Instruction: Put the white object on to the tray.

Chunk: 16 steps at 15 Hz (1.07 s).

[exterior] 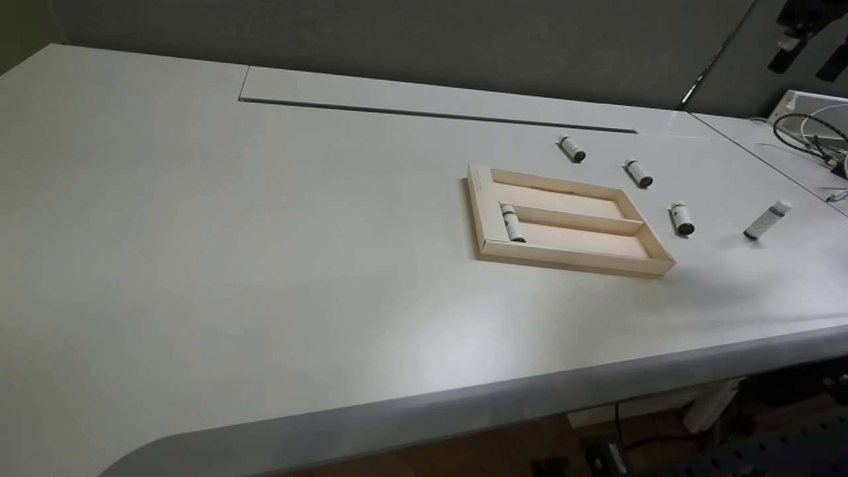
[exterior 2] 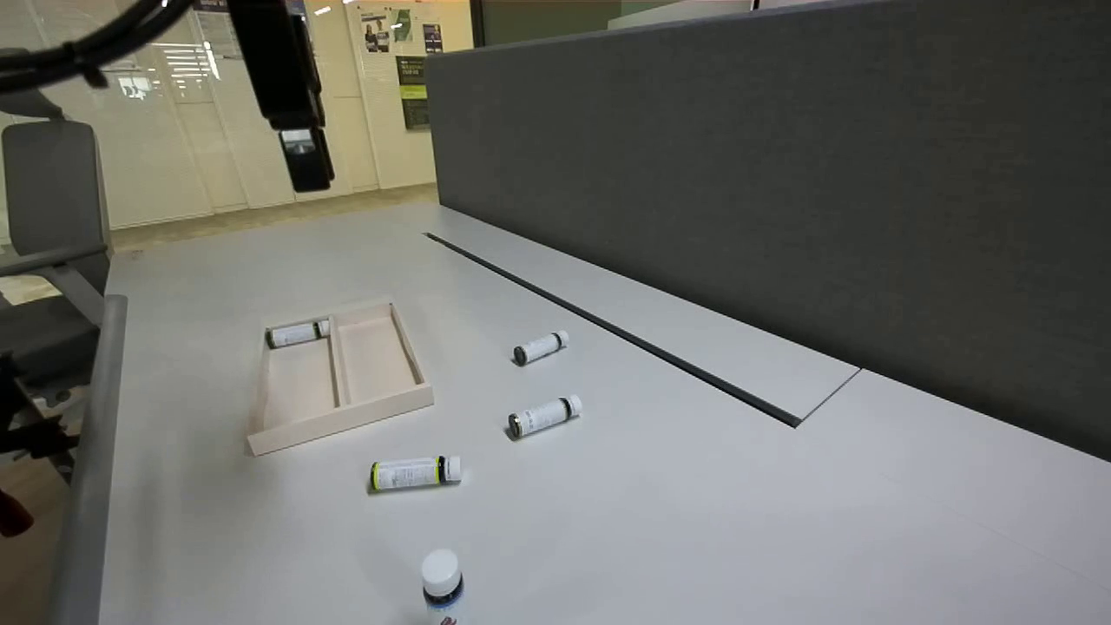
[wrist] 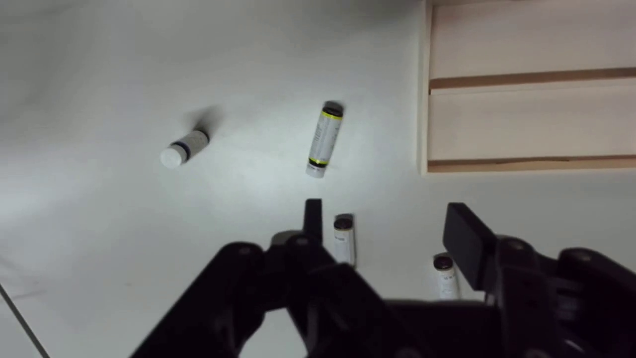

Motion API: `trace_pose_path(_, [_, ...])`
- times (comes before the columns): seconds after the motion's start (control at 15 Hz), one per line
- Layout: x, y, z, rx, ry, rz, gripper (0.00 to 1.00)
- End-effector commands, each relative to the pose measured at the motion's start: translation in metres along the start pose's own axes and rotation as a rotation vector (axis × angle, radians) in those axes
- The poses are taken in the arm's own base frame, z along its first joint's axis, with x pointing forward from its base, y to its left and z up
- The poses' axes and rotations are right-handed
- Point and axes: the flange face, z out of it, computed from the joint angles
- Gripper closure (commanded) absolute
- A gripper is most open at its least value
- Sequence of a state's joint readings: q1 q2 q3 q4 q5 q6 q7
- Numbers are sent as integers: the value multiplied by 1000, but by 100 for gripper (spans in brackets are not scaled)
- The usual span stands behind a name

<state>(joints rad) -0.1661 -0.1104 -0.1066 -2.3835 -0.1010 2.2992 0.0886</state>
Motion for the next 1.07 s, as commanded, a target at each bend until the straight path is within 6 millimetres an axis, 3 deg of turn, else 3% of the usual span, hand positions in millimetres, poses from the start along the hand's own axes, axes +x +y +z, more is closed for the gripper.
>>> trace_pose_path(0.0, [0, 7, 6, -8, -18, 12, 28])
trace_pose_path(0.13, [0, 12, 12, -14, -31, 21, 18])
trace_pose_path(0.4, [0, 11, 12, -15, -34, 22, 17])
trace_pose_path(0.47, [0, 11, 12, -15, -34, 22, 4])
trace_pose_path(0.6, [5, 19, 45, -10, -45, 61, 0])
trace_pose_path(1.0, [7, 43, 145, -31, -24, 135, 0])
